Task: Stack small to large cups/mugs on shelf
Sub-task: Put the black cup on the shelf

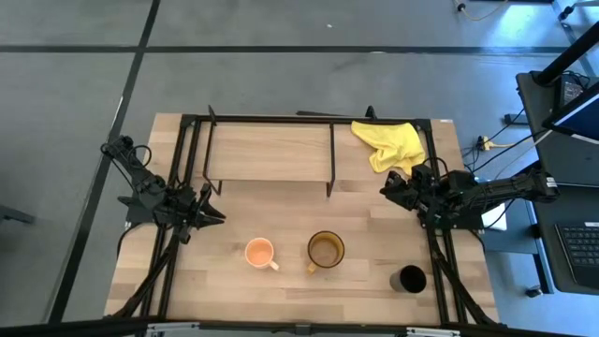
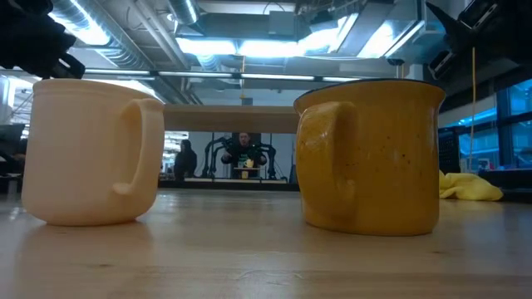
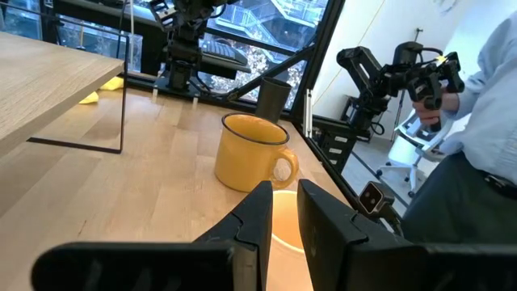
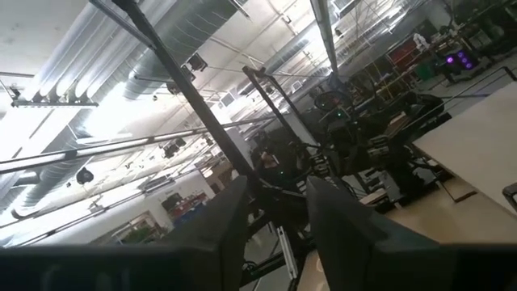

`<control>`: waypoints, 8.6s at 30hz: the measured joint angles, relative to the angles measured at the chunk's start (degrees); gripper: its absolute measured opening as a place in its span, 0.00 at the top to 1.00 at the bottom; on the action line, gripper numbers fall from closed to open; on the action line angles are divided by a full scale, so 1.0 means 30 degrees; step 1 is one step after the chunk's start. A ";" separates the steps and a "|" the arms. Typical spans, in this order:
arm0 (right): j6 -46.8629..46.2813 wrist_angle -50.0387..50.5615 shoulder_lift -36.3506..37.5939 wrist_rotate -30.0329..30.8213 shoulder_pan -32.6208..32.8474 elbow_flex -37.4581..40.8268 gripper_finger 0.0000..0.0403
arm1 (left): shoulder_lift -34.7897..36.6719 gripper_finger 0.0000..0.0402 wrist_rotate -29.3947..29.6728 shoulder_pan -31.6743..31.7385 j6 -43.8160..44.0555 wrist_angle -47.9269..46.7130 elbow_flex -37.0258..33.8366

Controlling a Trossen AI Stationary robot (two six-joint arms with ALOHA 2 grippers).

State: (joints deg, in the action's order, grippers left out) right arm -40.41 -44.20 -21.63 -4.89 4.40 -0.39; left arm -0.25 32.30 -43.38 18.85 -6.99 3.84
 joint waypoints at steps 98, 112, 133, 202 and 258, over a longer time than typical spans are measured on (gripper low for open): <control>0.5859 2.6550 -0.4381 -0.0041 -0.0015 -1.8608 0.68 | 0.0001 0.86 -0.0002 -0.0003 0.0004 -0.0005 0.0000; 0.3517 4.1940 -0.9705 -0.3030 0.1423 -2.5009 0.68 | 0.0001 0.86 0.0002 -0.0003 0.0004 -0.0005 0.0000; -0.3176 4.4642 -1.8100 0.5745 1.4399 -3.1034 0.68 | 0.0001 0.86 0.0004 0.0000 0.0000 0.0002 0.0001; -1.6830 3.6649 -1.7838 -0.0192 1.6801 -2.0265 0.68 | -0.0002 0.86 0.0003 0.0000 0.0003 0.0002 0.0000; -0.3777 3.9270 -1.9203 0.2252 1.1293 -2.3361 0.98 | 0.0004 0.86 -0.0002 -0.0006 0.0006 0.0001 0.0000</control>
State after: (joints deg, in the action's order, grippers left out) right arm -51.74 73.61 -79.24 1.86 38.28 -70.48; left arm -0.23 32.29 -43.39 18.87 -6.99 3.84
